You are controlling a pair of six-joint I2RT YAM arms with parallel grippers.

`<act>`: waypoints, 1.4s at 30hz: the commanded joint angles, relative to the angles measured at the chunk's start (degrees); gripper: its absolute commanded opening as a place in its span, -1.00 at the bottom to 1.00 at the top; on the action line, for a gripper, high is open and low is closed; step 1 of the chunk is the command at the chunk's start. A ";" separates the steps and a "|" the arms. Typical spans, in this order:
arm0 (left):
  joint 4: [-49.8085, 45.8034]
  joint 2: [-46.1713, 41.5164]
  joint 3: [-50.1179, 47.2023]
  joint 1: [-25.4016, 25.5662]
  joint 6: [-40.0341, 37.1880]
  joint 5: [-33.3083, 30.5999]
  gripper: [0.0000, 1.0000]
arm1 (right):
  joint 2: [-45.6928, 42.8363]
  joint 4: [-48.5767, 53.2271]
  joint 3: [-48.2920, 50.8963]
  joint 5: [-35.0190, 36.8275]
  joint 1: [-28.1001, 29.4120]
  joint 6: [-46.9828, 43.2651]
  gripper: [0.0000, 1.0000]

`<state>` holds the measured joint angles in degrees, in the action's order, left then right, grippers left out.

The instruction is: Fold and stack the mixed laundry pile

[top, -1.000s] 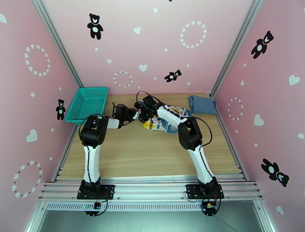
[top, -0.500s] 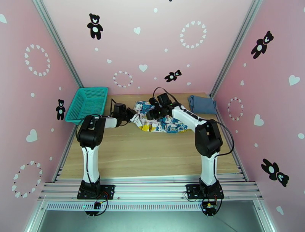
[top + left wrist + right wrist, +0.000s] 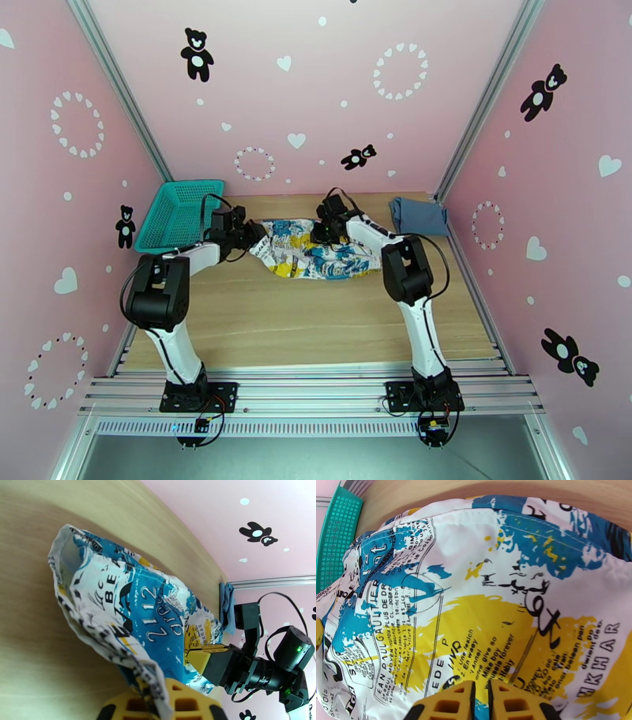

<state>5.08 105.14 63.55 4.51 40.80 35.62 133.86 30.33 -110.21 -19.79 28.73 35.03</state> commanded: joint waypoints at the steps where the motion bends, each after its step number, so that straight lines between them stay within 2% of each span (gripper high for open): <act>1: -6.85 -6.11 -0.62 -1.51 -7.04 0.77 -1.00 | 2.50 1.15 -4.09 -1.60 2.48 2.35 -0.72; 6: -15.17 -10.07 1.88 -2.06 -11.44 0.71 -1.00 | 8.03 0.86 -9.93 -3.20 5.81 3.20 -0.75; 13: -18.73 -14.28 3.10 -2.01 -13.17 1.11 -1.00 | 14.46 -2.75 -15.73 -7.02 8.94 7.66 -0.82; 19: -23.24 -14.87 6.49 -0.27 -18.62 0.66 -1.00 | 13.56 -1.84 -16.61 -8.81 9.21 7.32 -0.82; 22: -24.59 -14.92 8.16 0.78 -20.86 0.66 -1.00 | 7.91 -2.05 -12.60 -8.70 7.37 6.25 -0.80; 27: -31.10 -13.74 14.02 3.39 -26.25 -0.92 -1.00 | -5.54 -3.87 0.93 -6.65 2.65 3.98 -0.64; 32: -36.20 -11.45 20.50 7.66 -30.66 -0.77 -1.00 | -16.35 -5.36 15.14 -5.11 -1.57 1.17 -0.58; 36: -42.81 -8.17 25.66 11.64 -34.98 -2.78 -1.00 | -20.95 -4.92 22.63 -5.13 -3.28 -1.74 -0.54; 42: -49.83 -2.20 32.99 18.25 -37.89 -9.68 -1.00 | -22.93 -8.10 29.29 -6.49 -3.93 -1.80 -0.55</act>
<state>-38.70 100.55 93.30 20.27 6.20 30.41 112.16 23.77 -83.22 -25.43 24.82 34.22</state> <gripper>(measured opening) 0.061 0.227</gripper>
